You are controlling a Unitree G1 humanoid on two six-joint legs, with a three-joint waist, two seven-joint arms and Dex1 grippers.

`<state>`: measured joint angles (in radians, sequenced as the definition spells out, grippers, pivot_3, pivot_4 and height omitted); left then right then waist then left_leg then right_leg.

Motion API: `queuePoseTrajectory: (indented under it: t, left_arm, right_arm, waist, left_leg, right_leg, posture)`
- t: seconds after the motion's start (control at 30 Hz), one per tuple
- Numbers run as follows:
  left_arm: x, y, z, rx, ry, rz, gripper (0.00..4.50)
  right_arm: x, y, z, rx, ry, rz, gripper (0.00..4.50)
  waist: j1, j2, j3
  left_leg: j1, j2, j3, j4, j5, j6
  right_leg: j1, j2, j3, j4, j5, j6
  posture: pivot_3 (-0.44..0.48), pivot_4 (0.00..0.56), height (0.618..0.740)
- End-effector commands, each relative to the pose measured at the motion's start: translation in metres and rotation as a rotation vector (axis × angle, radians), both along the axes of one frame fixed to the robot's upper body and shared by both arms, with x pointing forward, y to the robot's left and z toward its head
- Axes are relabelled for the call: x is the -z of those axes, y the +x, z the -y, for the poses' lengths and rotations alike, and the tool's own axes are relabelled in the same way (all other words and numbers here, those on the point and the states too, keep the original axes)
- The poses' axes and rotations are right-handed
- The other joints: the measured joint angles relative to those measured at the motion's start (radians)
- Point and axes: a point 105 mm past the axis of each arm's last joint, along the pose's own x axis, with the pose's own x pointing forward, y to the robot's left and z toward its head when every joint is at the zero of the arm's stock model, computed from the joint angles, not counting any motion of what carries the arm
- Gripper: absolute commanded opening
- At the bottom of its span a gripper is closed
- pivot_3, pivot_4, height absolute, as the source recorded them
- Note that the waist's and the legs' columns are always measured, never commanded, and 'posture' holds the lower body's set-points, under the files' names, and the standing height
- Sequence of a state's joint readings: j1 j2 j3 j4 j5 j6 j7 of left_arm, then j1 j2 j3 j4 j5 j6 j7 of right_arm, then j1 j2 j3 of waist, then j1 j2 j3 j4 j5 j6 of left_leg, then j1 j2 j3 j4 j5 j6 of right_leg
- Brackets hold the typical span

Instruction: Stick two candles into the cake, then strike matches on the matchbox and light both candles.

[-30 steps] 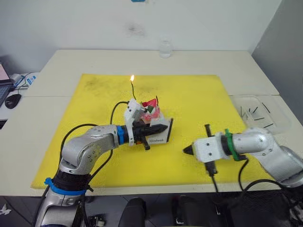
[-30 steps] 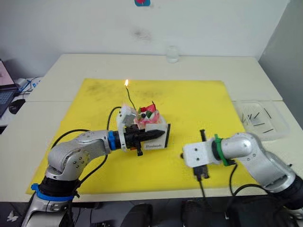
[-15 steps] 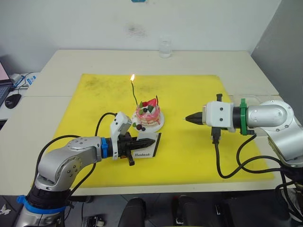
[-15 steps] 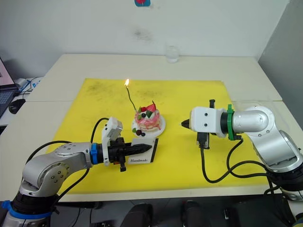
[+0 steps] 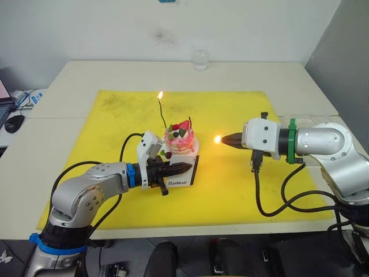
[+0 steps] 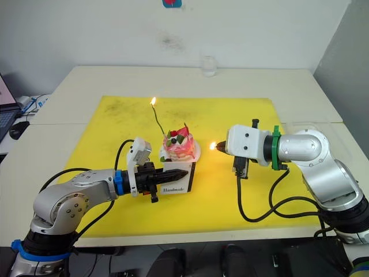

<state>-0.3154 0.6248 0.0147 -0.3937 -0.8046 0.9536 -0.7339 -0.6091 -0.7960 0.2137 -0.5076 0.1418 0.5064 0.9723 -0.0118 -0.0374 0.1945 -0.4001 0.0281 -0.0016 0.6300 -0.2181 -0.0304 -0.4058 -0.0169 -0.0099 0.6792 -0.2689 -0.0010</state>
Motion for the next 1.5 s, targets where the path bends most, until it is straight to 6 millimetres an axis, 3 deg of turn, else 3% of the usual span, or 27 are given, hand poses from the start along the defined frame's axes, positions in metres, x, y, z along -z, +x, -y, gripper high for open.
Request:
queuePoseTrajectory:
  t: [0.03,0.3,0.53,1.5]
  left_arm:
    - [-0.002,-0.003,0.0,0.012,-0.002,0.016,0.0]
    - [-0.001,-0.004,0.004,0.022,-0.001,0.01,0.0]
    - [-0.002,-0.005,0.005,0.025,0.001,0.01,0.0]
    - [-0.002,-0.005,0.007,0.036,-0.001,0.015,0.0]
  right_arm:
    - [-0.021,0.0,-0.006,-0.004,0.043,0.078,0.04]
    - [-0.032,0.023,-0.039,-0.003,0.097,0.152,0.04]
    - [-0.029,0.029,-0.055,-0.02,0.12,0.169,0.04]
    - [-0.031,0.04,-0.063,-0.01,0.147,0.205,0.04]
  waist:
    - [0.0,0.0,0.0]
    - [-0.003,0.0,0.0]
    - [-0.002,0.0,0.0]
    - [-0.003,0.0,0.0]
  left_leg:
    - [0.0,0.0,0.0,0.0,0.0,0.0]
    - [0.0,0.0,0.0,0.0,0.0,0.0]
    - [0.0,0.0,-0.001,0.0,0.0,0.0]
    - [0.0,0.0,-0.001,0.0,0.0,0.0]
  right_leg:
    - [0.0,0.0,0.0,0.0,0.0,0.0]
    - [0.0,0.0,0.0,0.001,0.0,0.0]
    - [0.0,0.0,0.0,0.0,0.0,0.0]
    - [0.0,0.0,0.0,0.001,0.0,0.0]
  posture:
    - [0.0,0.15,0.74]
    - [0.0,0.15,0.74]
    - [0.0,0.15,0.74]
    - [0.0,0.15,0.74]
